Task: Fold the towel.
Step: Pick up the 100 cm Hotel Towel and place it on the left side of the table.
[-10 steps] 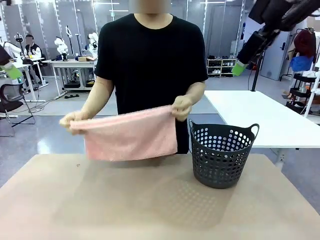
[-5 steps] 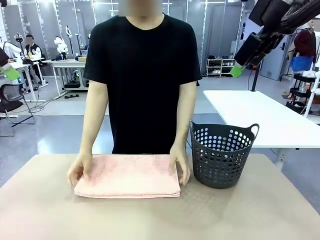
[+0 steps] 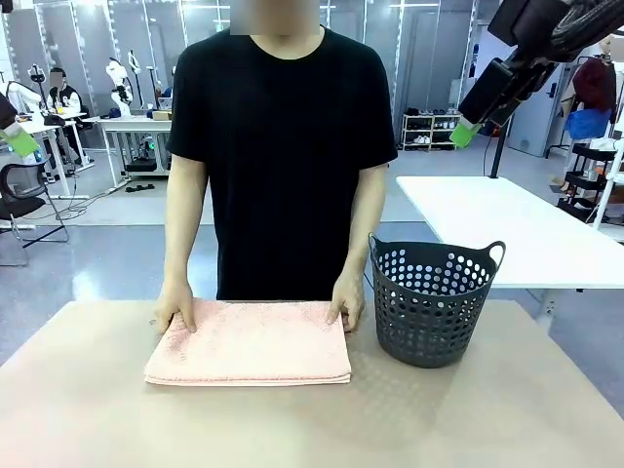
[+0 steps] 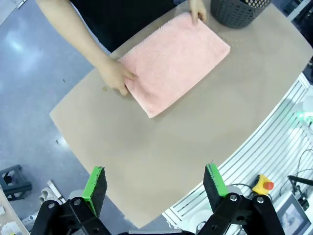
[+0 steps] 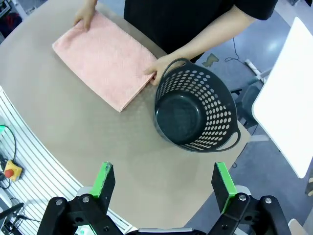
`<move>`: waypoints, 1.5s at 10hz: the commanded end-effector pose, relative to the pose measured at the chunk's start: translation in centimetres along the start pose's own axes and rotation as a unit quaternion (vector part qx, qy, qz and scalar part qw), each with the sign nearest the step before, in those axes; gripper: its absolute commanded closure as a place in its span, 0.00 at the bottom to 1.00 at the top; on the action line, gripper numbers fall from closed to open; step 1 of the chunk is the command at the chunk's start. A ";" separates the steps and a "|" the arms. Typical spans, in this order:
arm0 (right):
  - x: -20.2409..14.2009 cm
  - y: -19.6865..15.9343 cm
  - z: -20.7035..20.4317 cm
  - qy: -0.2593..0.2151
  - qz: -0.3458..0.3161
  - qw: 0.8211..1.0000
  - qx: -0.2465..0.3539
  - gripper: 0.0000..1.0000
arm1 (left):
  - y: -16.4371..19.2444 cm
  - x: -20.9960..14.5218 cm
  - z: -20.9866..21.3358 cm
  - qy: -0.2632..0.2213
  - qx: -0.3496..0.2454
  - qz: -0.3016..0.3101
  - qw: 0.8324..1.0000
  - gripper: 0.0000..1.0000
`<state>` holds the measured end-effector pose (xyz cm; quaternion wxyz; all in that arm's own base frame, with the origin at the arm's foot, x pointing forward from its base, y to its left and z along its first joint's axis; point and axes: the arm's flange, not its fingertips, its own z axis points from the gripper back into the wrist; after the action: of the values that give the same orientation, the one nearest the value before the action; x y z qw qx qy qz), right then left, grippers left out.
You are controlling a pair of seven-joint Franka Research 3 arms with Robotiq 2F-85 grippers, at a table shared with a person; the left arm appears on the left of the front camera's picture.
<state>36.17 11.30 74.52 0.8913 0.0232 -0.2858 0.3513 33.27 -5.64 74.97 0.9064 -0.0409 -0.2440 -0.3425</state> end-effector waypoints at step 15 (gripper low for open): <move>-0.1 -0.1 0.1 0.001 -0.002 1.000 -0.003 0.00 | 0.1 -0.1 0.3 0.001 0.002 -0.002 1.000 0.00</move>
<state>36.17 11.29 74.52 0.8913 0.0231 -0.2858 0.3513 33.27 -5.64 74.97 0.9064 -0.0409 -0.2440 -0.3425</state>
